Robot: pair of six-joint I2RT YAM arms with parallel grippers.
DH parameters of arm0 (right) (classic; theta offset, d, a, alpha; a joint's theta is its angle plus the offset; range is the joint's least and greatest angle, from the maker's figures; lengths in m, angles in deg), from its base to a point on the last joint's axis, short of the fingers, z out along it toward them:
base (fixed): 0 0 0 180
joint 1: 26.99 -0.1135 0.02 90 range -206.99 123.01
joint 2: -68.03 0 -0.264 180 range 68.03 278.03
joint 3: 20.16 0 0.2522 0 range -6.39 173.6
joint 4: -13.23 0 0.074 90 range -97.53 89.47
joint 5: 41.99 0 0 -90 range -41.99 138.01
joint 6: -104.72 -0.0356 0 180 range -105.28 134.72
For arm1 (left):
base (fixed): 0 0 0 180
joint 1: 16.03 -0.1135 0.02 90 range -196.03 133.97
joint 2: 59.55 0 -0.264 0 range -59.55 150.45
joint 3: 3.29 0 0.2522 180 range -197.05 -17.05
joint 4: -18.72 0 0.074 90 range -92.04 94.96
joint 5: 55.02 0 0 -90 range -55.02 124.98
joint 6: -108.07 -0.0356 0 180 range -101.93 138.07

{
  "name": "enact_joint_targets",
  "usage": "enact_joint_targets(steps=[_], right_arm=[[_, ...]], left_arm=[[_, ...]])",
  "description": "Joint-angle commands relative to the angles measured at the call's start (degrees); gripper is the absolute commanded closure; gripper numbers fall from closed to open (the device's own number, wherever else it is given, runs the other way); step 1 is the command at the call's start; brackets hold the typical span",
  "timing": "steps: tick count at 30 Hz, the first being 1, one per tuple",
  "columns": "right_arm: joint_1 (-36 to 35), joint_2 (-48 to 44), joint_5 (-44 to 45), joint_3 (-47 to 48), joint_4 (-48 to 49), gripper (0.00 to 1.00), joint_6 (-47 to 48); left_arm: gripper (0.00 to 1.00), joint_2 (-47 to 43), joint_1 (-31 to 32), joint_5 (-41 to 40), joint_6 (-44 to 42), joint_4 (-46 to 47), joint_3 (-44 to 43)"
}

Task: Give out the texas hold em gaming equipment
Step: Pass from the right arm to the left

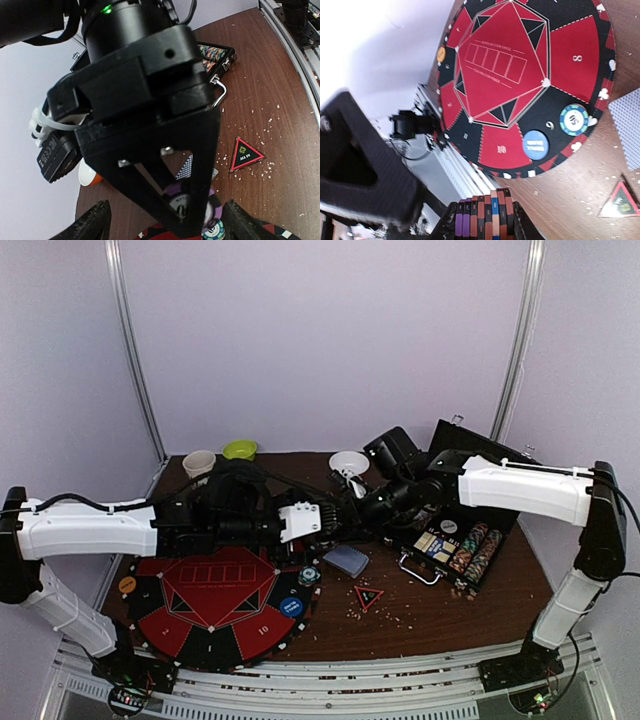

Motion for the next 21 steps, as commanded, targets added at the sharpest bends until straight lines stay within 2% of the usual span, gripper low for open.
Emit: enact_joint_targets(steps=[1,3,6,8,13,19,21], right_arm=[[-0.7,-3.5,-4.3,-2.3,15.2,1.0,-10.3],[-0.9,-2.9,-4.0,-1.9,14.7,1.0,-10.2],[-1.0,-2.7,-3.8,-2.0,16.2,1.0,-11.2],[-1.2,-2.6,-3.9,-1.8,16.4,1.0,-11.3],[-1.5,-2.6,-4.1,-1.9,16.7,1.0,-11.5],[-1.5,-3.3,-4.7,-3.4,20.7,1.0,-14.5],[-1.5,-3.3,-4.3,-3.4,20.7,1.0,-14.6]], left_arm=[[0.3,-0.6,-0.2,3.3,1.9,0.5,-2.4],[0.33,-0.5,-0.2,3.7,1.7,-0.9,-3.0],[0.28,0.3,-0.2,4.4,1.0,-3.6,-3.9],[0.28,1.1,-0.2,1.4,1.6,-3.8,-4.3],[0.39,2.9,-0.3,-3.2,1.9,-5.4,-5.8],[0.35,2.7,-1.9,-3.6,2.6,-5.8,-4.9],[0.45,1.7,-2.7,-3.6,3.7,-4.3,-4.2]])
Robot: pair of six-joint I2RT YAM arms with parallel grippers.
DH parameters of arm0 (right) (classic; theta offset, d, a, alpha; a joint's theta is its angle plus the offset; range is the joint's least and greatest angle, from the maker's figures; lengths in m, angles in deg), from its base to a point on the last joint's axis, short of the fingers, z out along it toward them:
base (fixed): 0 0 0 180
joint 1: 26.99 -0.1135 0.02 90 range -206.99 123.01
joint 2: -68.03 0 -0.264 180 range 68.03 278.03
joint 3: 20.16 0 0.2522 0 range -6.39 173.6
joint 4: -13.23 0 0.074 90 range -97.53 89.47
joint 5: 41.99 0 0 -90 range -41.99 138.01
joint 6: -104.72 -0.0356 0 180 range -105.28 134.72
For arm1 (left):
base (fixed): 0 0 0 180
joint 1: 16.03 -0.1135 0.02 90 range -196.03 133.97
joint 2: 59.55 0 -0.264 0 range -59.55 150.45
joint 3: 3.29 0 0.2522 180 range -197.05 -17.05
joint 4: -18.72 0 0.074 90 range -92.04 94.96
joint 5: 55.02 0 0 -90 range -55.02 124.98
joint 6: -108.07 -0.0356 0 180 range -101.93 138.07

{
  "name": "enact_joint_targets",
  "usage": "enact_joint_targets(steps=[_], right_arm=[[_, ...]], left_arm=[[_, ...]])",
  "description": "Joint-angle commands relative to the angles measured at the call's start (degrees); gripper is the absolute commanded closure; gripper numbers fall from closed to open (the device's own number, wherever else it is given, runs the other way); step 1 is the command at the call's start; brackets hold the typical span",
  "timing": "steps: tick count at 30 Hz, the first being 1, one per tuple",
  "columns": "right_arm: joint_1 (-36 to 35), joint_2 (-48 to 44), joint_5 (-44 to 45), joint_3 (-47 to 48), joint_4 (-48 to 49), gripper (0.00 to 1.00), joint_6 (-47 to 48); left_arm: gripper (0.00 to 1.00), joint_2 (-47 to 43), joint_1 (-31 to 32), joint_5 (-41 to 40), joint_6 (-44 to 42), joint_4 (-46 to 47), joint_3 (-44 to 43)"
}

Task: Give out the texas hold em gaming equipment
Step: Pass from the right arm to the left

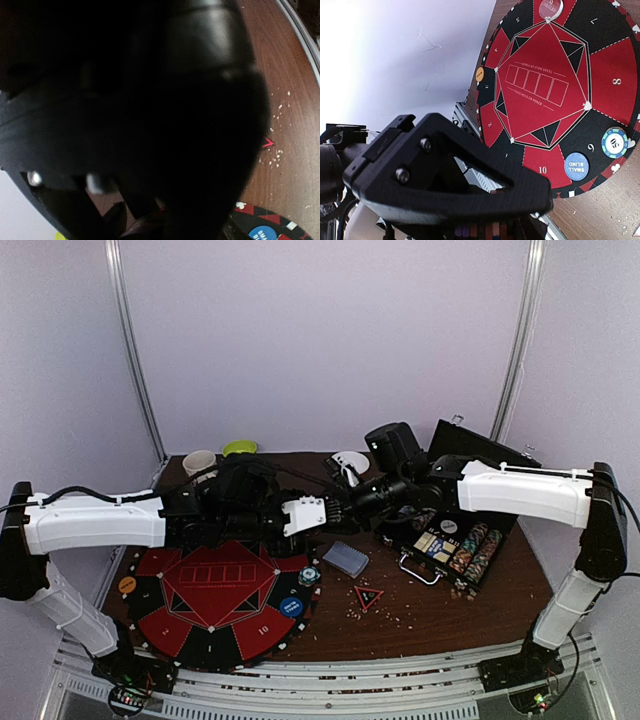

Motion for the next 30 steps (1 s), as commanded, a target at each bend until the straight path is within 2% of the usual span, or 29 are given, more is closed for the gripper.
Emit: enact_joint_targets(steps=[1,3,5,7,10,18,21,24,26,30], right_arm=[[-0.4,-2.7,-0.8,-0.6,4.1,1.0,-1.6],[-0.4,-2.5,-0.2,-0.4,3.5,1.0,-1.2],[-0.3,-2.2,0.6,0.1,2.0,1.0,-0.2],[-0.3,-1.9,0.6,0.4,1.5,1.0,0.1],[-0.4,-2.0,0.7,0.6,1.5,1.0,0.0],[-0.3,-1.5,0.7,0.8,1.5,1.0,-0.1],[-0.4,-1.4,0.6,0.8,1.6,1.0,0.0],[-0.4,-1.3,0.6,0.8,1.6,1.0,-0.1],[-0.4,-1.3,0.6,1.0,1.6,1.0,-0.1],[-0.3,-1.4,0.7,1.0,1.1,1.0,0.3]], left_arm=[[0.5,-2.1,-1.8,-1.0,2.3,3.3,0.7],[0.47,-3.4,-1.8,0.5,2.6,5.0,1.8],[0.38,-4.4,-1.8,1.6,2.7,6.0,2.4],[0.37,-4.7,-1.8,2.3,2.6,5.6,2.5],[0.42,-4.5,-1.8,2.0,2.8,4.5,2.2],[0.42,-4.7,-1.8,4.6,3.2,5.0,2.1],[0.51,-4.6,-1.8,5.3,3.8,5.4,2.0],[0.5,-4.6,-1.8,7.0,4.2,5.7,2.0],[0.58,-4.4,-1.7,7.2,4.3,5.6,2.1],[0.89,-4.5,-1.8,7.3,4.3,5.3,2.3]])
